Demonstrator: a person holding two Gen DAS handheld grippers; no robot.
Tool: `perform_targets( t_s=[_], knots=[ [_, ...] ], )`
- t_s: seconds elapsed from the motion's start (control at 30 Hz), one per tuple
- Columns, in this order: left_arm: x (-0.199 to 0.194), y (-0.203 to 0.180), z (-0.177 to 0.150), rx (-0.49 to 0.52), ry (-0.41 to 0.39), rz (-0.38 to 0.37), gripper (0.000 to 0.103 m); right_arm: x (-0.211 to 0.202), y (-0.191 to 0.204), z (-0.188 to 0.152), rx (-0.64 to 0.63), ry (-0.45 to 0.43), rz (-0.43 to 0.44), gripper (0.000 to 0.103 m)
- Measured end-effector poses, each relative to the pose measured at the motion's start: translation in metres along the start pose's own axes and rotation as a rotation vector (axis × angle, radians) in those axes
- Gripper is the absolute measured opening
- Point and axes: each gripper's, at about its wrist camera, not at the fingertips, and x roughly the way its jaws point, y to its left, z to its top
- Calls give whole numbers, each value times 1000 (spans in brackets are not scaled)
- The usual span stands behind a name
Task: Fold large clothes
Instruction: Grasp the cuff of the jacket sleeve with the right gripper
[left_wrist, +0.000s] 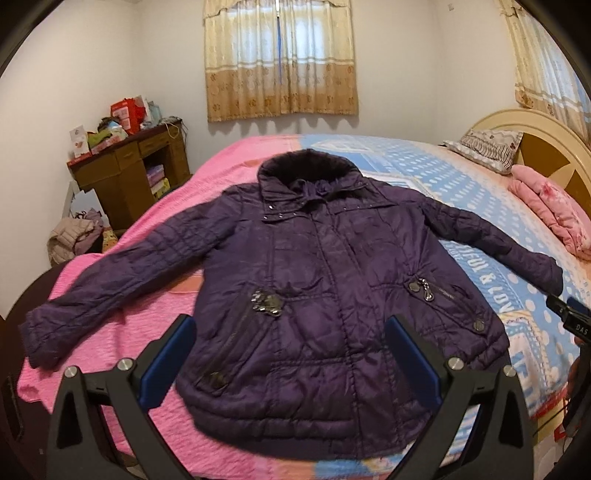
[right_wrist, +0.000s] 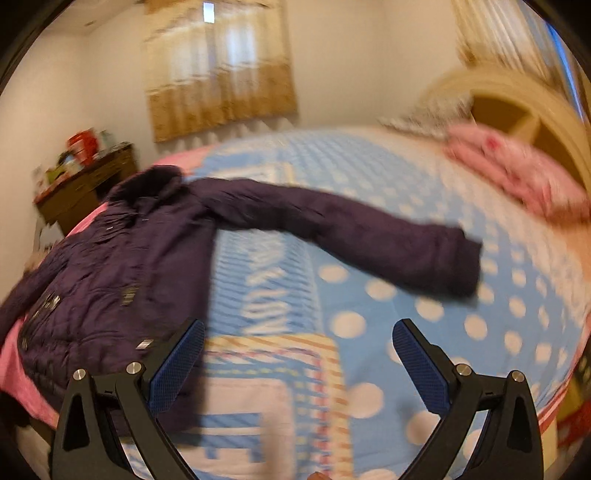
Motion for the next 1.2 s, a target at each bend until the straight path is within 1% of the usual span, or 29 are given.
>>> perform_targets(
  t_s=[0.03,0.1,0.2,0.33,0.4,0.47,0.5,0.53,0.57,0.6,0.63,0.7,0.73,0.77,0.8,0.83,0.87,0.9,0.93,0.97,1.1,1.2],
  knots=[
    [7,-3,0,-3,5,-4,103,5,-11,0,26,10,3,102],
    [18,-8,0,0,11,-4,103,17,-34,0,79,34,-23,102],
    [33,-14,0,11,30,-13,103,27,-66,4,172,46,-6,102],
    [50,-18,7,38,12,-5,103,36,-105,12,288,39,-12,102],
    [60,-16,12,40,4,3,103,43,-126,16,355,39,-22,101],
    [70,-11,15,27,15,15,103,51,-144,20,423,46,-7,101],
    [74,-8,16,14,19,15,103,54,-148,22,437,53,-1,101],
    [78,-5,17,1,21,18,103,59,-153,25,448,58,4,99],
    [80,-3,16,-11,21,29,103,62,-155,26,453,60,9,91],
    [81,-2,15,-17,20,33,103,68,-158,30,461,66,28,86],
    [81,-1,13,-23,22,33,103,75,-161,33,463,71,37,76],
    [83,0,9,-35,29,29,103,81,-161,38,461,72,37,75],
    [85,0,9,-41,32,26,103,85,-164,41,472,64,53,69],
    [85,1,7,-47,37,22,103,88,-168,43,480,61,67,60],
    [86,2,6,-52,41,21,103,91,-172,44,501,60,95,56],
    [86,4,6,-56,43,25,103,92,-176,45,518,59,111,49],
    [85,7,5,-60,45,26,103,92,-180,48,532,56,121,44],
    [84,10,4,-69,46,29,103,90,-182,51,533,48,117,42],
    [83,13,4,-78,45,32,103,85,-183,58,525,31,107,37],
    [82,18,4,-90,44,31,103,80,-183,64,518,16,102,34],
    [74,33,5,-128,26,47,103,59,-173,99,463,-54,89,32],
    [68,43,4,-153,12,49,103,37,-153,136,365,-115,76,30]
  ],
)
